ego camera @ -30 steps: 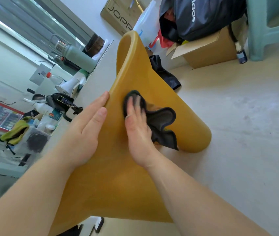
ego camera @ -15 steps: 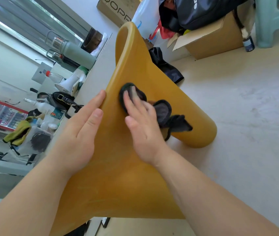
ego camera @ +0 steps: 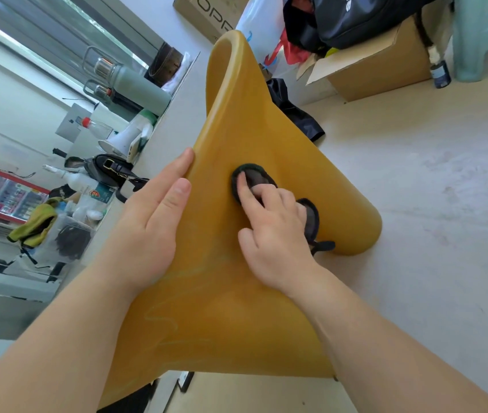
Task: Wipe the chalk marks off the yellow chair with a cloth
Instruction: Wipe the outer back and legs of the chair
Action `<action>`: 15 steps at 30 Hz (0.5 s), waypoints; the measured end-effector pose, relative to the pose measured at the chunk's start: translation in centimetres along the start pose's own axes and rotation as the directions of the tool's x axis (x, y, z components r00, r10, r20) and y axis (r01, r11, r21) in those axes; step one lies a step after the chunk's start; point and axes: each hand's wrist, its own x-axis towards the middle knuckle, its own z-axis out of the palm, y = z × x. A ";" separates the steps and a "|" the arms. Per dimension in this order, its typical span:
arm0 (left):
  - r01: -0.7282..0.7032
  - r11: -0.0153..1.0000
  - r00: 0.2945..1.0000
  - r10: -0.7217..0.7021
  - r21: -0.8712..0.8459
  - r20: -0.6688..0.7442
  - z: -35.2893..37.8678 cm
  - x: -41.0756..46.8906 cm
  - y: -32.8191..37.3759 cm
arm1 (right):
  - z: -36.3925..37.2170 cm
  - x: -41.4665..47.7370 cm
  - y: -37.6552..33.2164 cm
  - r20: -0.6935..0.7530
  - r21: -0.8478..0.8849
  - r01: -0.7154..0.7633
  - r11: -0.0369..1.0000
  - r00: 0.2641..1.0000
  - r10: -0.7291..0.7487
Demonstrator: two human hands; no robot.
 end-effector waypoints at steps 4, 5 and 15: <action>0.027 0.999 1.000 -0.027 -0.023 -0.006 -0.1 -0.1 0.2 | -1.4 1.9 2.3 -0.021 0.171 0.162 0.972 0.987 -0.160; 0.033 0.999 0.999 -0.034 -0.031 -0.010 -0.1 -0.2 0.3 | -1.8 2.6 2.9 0.002 0.220 0.198 0.955 0.979 -0.203; 0.013 0.999 1.000 -0.013 0.038 -0.009 -0.1 -0.2 0.1 | -0.6 4.9 6.5 -0.160 -0.015 0.494 0.869 0.857 -0.490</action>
